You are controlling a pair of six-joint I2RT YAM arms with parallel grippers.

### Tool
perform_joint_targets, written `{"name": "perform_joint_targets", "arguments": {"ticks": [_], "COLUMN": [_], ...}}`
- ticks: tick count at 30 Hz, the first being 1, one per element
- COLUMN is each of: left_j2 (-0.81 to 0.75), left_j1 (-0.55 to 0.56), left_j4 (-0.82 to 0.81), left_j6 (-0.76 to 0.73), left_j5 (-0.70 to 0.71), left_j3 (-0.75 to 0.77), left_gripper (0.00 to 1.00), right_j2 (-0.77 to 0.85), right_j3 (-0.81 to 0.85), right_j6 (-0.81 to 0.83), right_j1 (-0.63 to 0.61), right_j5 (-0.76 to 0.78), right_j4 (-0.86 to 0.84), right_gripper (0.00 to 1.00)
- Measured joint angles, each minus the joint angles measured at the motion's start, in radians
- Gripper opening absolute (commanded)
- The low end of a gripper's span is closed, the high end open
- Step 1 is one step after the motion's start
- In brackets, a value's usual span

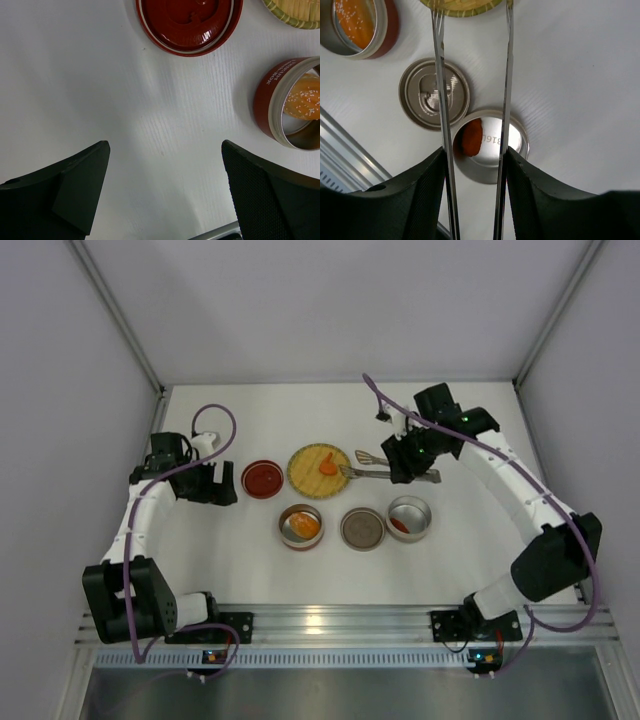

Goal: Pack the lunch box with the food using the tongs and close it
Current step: Pick up the fake food from the plate.

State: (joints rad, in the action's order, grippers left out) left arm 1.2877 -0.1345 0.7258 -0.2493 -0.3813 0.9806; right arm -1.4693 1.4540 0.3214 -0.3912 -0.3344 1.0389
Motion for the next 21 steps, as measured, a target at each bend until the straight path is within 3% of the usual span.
{"name": "perform_joint_targets", "arguments": {"ticks": [9,21], "left_j2": [0.0,0.031], "left_j1": [0.0,0.0], "left_j4": [0.0,0.0], "left_j6": [0.0,0.0], "left_j5": [0.011,0.019], "left_j3": [0.0,0.0], "left_gripper": [0.98,0.98], "right_j2": [-0.18,-0.282], "right_j3": [0.058,0.085], "right_j6": [-0.065,-0.08], "right_j1": [-0.093,-0.157], "right_j5": [0.121,0.161], "right_j4": [-0.105,-0.164], "right_gripper": [0.5,0.52]}}
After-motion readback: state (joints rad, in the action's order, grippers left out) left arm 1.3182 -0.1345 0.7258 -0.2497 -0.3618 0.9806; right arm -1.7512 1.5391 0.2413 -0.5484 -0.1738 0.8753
